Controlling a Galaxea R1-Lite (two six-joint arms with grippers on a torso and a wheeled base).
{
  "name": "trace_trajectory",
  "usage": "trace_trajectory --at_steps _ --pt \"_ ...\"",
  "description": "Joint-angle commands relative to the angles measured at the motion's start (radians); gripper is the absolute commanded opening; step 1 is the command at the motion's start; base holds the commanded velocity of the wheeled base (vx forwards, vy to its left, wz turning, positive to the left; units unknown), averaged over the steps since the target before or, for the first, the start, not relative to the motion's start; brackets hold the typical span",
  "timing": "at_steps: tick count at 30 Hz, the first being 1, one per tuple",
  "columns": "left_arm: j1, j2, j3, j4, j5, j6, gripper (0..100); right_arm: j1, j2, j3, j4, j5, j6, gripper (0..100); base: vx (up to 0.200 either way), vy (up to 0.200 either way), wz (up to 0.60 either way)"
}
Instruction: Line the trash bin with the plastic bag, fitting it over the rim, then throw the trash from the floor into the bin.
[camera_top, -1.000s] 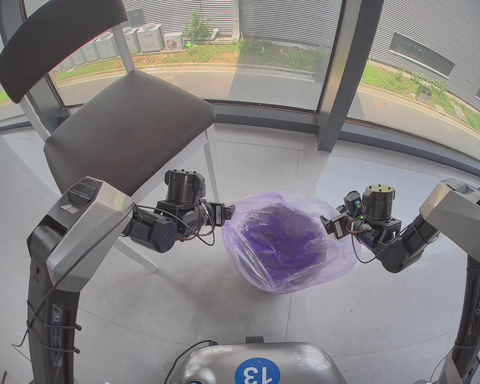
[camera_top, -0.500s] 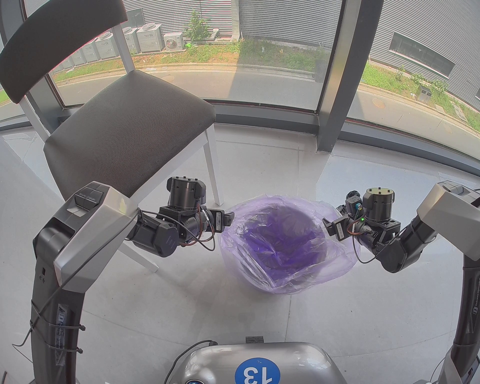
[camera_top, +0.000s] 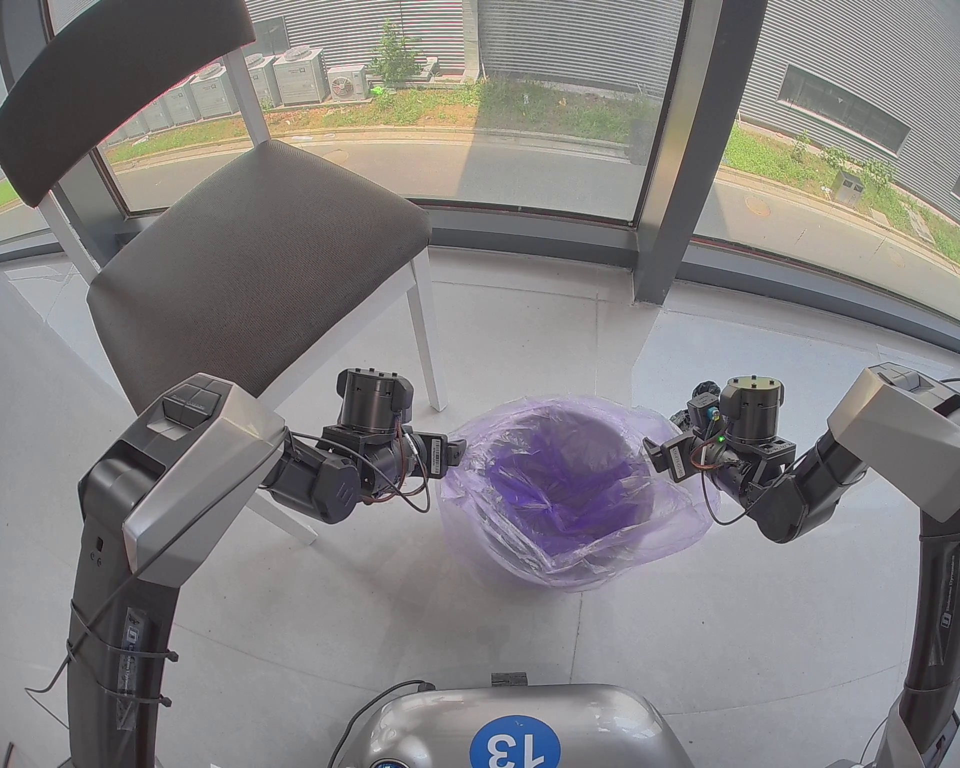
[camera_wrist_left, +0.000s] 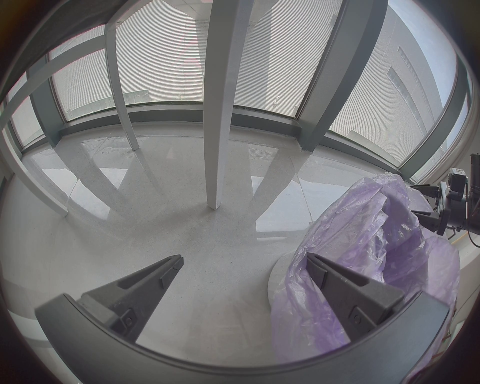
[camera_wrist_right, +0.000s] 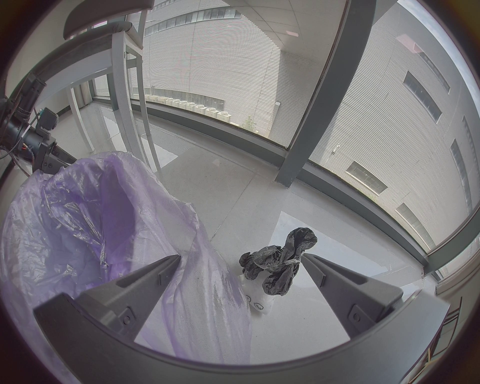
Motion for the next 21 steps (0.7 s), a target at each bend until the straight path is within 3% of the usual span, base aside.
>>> trace_trajectory --at_steps 1,11,21 --pt "0.003 -0.064 0.048 -0.008 0.004 -0.004 100 0.006 -0.081 0.047 0.004 0.002 -0.001 100 0.000 0.000 0.00" --pt "-0.011 -0.200 0.198 -0.011 0.003 -0.001 100 0.012 -0.196 0.173 0.003 0.005 -0.001 100 0.000 0.000 0.00" --pt "-0.040 -0.210 0.318 -0.027 0.004 0.003 100 0.002 -0.270 0.343 0.009 0.004 -0.006 100 0.000 0.000 0.00"
